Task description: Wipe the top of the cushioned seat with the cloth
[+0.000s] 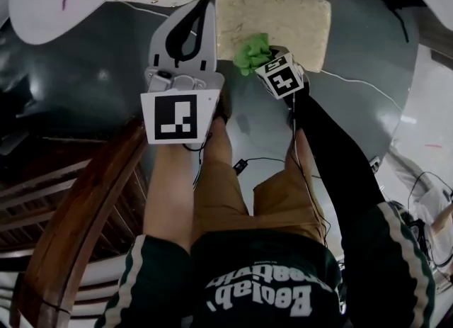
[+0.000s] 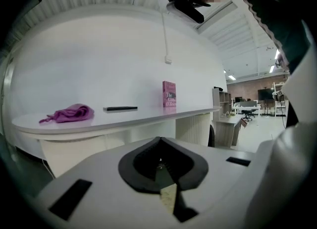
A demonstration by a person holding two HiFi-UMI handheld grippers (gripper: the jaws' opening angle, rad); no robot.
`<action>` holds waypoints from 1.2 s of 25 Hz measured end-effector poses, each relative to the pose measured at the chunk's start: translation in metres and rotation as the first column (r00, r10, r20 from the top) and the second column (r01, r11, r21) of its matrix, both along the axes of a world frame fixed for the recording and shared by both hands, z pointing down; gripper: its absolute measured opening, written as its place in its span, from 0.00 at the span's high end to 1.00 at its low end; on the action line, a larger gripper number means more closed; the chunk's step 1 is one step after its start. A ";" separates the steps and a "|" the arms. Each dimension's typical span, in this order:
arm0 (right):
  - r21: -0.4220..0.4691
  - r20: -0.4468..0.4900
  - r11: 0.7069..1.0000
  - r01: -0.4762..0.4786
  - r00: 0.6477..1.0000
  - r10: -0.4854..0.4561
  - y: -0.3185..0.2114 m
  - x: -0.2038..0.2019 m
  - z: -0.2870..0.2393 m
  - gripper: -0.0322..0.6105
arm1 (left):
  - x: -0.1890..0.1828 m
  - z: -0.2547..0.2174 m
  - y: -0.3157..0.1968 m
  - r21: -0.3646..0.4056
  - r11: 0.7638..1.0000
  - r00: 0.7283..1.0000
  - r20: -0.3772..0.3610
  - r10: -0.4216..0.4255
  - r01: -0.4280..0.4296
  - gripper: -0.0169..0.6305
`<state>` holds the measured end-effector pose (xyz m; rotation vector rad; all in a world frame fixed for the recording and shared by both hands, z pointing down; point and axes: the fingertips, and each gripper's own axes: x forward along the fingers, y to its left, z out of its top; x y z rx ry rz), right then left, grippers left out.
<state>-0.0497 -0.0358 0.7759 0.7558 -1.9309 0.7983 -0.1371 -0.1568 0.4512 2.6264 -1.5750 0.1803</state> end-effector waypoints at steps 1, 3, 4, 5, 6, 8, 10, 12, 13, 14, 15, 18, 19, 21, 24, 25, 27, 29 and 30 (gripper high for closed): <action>-0.001 -0.012 1.000 -0.014 1.000 0.014 0.002 0.020 0.001 0.81 | 0.016 -0.001 -0.001 0.005 1.000 1.000 -0.003 0.016 -0.016 0.95; -0.003 -0.036 0.999 -0.035 0.999 0.035 0.007 0.063 0.003 0.81 | 0.049 -0.003 -0.003 0.012 0.999 0.999 -0.005 0.052 -0.052 0.95; -0.004 -0.046 0.999 -0.042 0.998 0.042 0.009 0.084 0.004 0.81 | 0.066 -0.005 -0.004 0.016 0.997 0.997 -0.009 0.072 -0.072 0.95; -0.002 -0.057 0.999 -0.048 0.997 0.048 0.011 0.104 0.004 0.81 | 0.084 -0.007 -0.006 0.020 0.996 0.996 -0.015 0.090 -0.090 0.95; 0.000 -0.067 0.999 -0.053 0.996 0.053 0.012 0.123 0.004 0.81 | 0.100 -0.008 -0.007 0.024 0.994 0.994 -0.020 0.105 -0.105 0.95; 0.000 -0.082 0.998 -0.066 0.994 0.066 0.014 0.158 0.005 0.81 | 0.128 -0.008 -0.009 0.026 0.992 0.992 -0.027 0.124 -0.124 0.95; -0.010 -0.123 0.996 -0.093 0.988 0.091 0.019 0.193 0.008 0.81 | 0.154 -0.007 -0.008 0.025 0.990 0.990 -0.031 0.139 -0.138 0.95; -0.033 -0.218 0.988 -0.149 0.966 0.138 0.030 0.236 0.014 0.81 | 0.179 -0.006 -0.004 0.026 0.987 0.986 -0.041 0.161 -0.160 0.95; -0.047 -0.263 0.982 -0.185 0.950 0.167 0.037 0.257 0.016 0.81 | 0.190 -0.004 -0.002 0.023 0.985 0.984 -0.046 0.172 -0.171 0.95; -0.058 -0.290 0.974 -0.217 0.938 0.191 0.042 0.273 0.018 0.81 | 0.198 -0.003 0.000 0.017 0.983 0.982 -0.047 0.181 -0.180 0.95; -0.067 -0.300 0.969 -0.238 0.931 0.208 0.047 0.283 0.018 0.81 | 0.205 -0.001 0.002 0.013 0.982 0.981 -0.046 0.189 -0.188 0.95; -0.071 -0.290 0.968 -0.242 0.933 0.212 0.056 0.291 0.023 0.81 | 0.218 0.005 0.005 0.011 0.977 0.976 -0.031 0.214 -0.214 0.95; -0.070 -0.292 0.968 -0.241 0.933 0.211 0.058 0.292 0.023 0.81 | 0.221 0.006 0.005 0.010 0.976 0.975 -0.029 0.219 -0.219 0.95; -0.072 -0.286 0.965 -0.252 0.932 0.222 0.059 0.290 0.024 0.81 | 0.223 0.005 0.004 0.012 0.975 0.974 -0.029 0.223 -0.222 0.95; -0.054 -0.255 0.962 -0.267 0.935 0.245 0.051 0.278 0.022 0.81 | 0.218 0.000 0.002 0.020 0.976 0.975 -0.023 0.219 -0.219 0.95; -0.037 -0.239 0.963 -0.266 0.938 0.250 0.044 0.272 0.020 0.81 | 0.213 -0.002 0.000 0.018 0.978 0.977 -0.024 0.210 -0.210 0.95; 0.004 -0.213 0.965 -0.264 0.942 0.258 0.027 0.260 0.007 0.81 | 0.202 -0.008 -0.004 0.012 0.982 0.982 -0.021 0.186 -0.186 0.95; 0.060 -0.190 0.964 -0.259 0.945 0.266 0.000 0.252 -0.014 0.81 | 0.190 -0.020 -0.010 0.023 0.986 0.986 -0.011 0.168 -0.167 0.95; 0.093 -0.179 0.962 -0.259 0.946 0.272 -0.015 0.249 -0.026 0.81 | 0.185 -0.029 -0.014 0.037 0.987 0.987 -0.012 0.159 -0.159 0.95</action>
